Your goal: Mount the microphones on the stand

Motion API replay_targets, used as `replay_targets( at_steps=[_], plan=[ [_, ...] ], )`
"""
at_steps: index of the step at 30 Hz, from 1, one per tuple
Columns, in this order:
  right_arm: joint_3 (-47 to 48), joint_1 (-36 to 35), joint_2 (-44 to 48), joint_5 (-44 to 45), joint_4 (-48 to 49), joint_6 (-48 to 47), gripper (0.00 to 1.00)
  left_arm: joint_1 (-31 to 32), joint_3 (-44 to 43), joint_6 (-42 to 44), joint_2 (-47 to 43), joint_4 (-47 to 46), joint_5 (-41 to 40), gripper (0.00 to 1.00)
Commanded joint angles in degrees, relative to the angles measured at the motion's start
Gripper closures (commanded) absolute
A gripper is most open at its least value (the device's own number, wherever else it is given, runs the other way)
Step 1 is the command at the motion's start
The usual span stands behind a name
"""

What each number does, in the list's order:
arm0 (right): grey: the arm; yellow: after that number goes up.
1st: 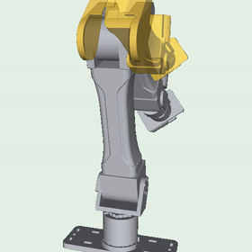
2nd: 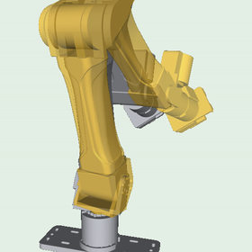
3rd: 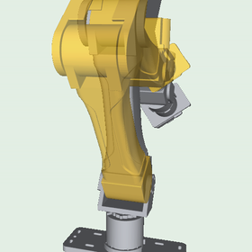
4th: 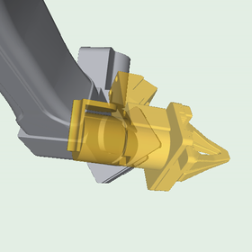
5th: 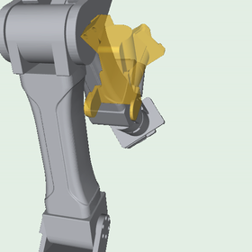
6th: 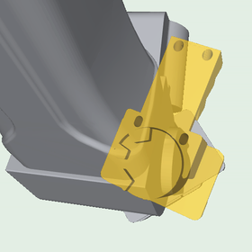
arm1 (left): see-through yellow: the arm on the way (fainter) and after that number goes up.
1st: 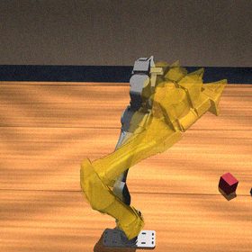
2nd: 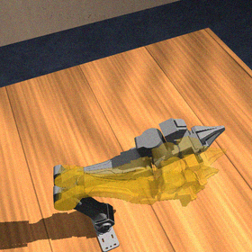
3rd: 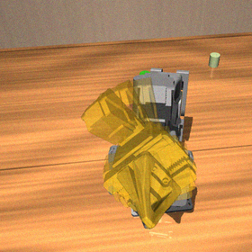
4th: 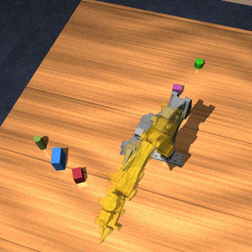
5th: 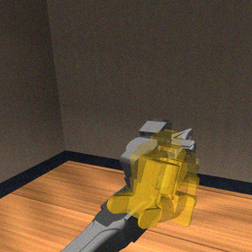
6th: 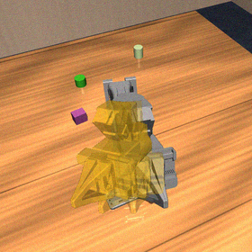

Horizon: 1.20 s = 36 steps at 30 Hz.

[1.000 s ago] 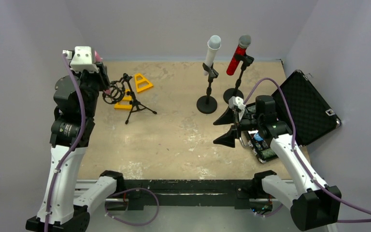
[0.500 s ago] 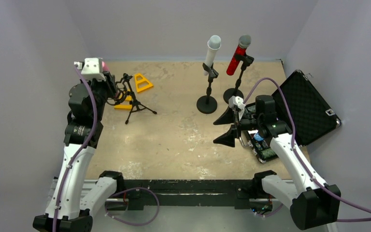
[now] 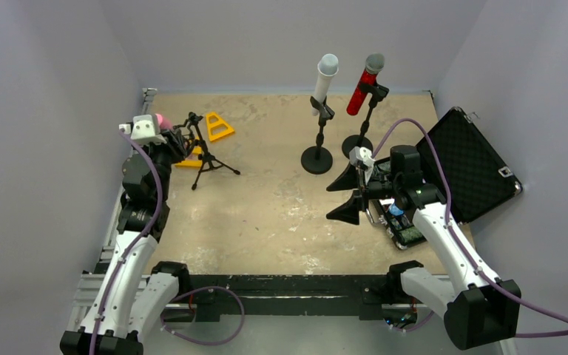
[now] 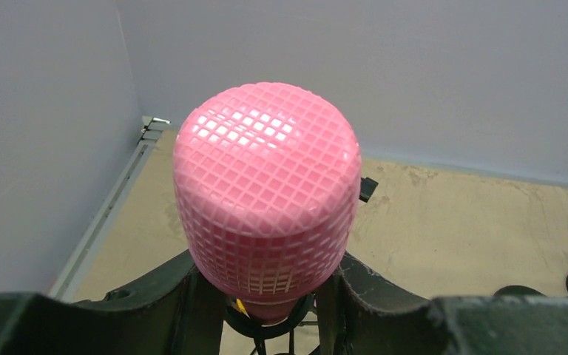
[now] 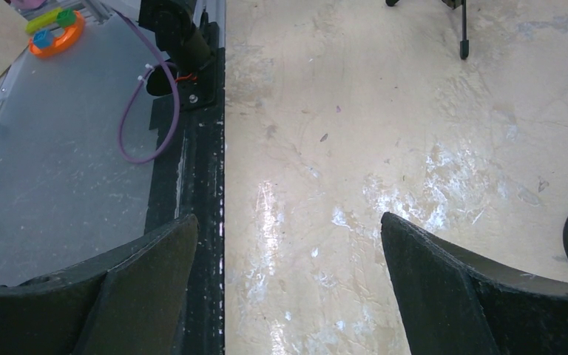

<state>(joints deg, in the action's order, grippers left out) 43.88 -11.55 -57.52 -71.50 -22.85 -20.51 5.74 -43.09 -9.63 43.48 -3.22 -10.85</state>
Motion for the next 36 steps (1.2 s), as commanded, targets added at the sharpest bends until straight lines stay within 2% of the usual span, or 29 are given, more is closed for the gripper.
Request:
replay_targets(
  at_steps=[1,3,4,6,8,10,14,21,25,29,36],
  plan=[
    [0.68,0.30,0.21,-0.83,0.00,-0.97,0.01,-0.38,4.08,-4.08,-1.12,-10.30,-1.88,1.00],
    [0.76,0.30,0.21,-0.87,-0.07,-1.00,0.01,-0.38,5.04,-5.20,-0.99,-10.21,-1.71,1.00],
    [0.77,0.28,0.21,-0.85,-0.09,-1.00,0.01,-0.38,5.33,-5.94,-1.09,-9.71,-1.83,0.91],
    [0.77,0.30,0.21,-0.91,-0.11,-0.97,0.01,-0.38,5.25,-7.14,-1.67,-7.62,-2.57,0.63],
    [0.75,0.32,0.19,-0.92,-0.17,-1.06,0.01,-0.38,4.57,-7.90,-3.32,-5.39,-3.38,0.30],
    [0.77,0.30,0.15,-0.98,-0.18,-1.04,0.01,-0.38,1.89,-8.15,-4.34,-1.08,-4.51,0.13],
    [0.96,0.30,-0.13,-0.96,-0.18,-1.18,0.01,-0.38,-4.13,-7.92,-4.83,12.00,-5.22,0.08],
    [1.96,0.49,-0.14,0.53,-3.00,-4.78,0.01,-0.38,-10.75,-7.20,-9.24,26.15,-1.98,0.05],
    [3.64,1.48,0.69,3.06,-7.98,-10.59,0.02,-0.35,-15.60,-7.57,-10.64,35.39,10.84,0.01],
    [4.19,4.76,2.66,5.71,-9.26,-12.11,0.01,-0.29,-16.57,-9.27,-11.81,41.49,25.28,0.01],
    [2.99,15.59,9.17,4.33,-8.58,-11.34,0.01,-0.29,-13.10,-10.80,-15.95,46.77,40.07,0.01]
  ],
)
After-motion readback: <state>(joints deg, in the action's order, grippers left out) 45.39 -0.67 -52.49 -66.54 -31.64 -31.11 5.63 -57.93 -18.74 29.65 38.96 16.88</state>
